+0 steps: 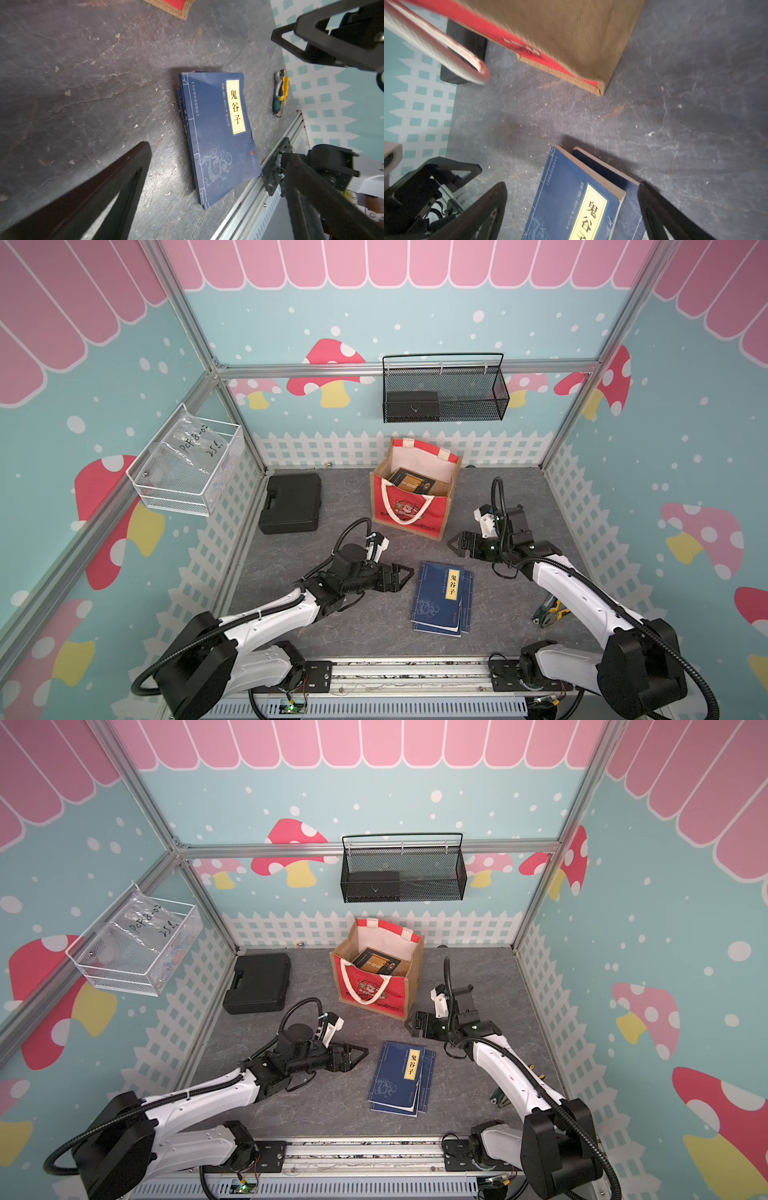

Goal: Put the books into the canvas bag
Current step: Pick up the book from the book.

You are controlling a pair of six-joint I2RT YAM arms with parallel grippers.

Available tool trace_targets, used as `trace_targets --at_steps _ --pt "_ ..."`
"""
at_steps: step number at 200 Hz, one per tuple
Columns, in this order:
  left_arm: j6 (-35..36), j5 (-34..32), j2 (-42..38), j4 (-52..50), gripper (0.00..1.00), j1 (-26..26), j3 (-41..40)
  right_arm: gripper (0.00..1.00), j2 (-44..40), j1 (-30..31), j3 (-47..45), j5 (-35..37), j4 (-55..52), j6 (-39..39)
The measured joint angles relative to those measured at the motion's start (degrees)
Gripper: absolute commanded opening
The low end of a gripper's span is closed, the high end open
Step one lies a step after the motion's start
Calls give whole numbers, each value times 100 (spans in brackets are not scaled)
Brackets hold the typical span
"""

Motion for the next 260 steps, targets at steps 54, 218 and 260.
trace_targets --at_steps 54,218,260 --pt "-129 74 1266 485 98 -264 243 98 -981 151 -1626 -72 584 455" --pt "-695 699 2389 1698 99 -334 380 96 -455 588 -2175 -850 2350 866" --pt "-752 708 2389 1768 93 -332 380 96 -323 675 -2162 -881 2627 905"
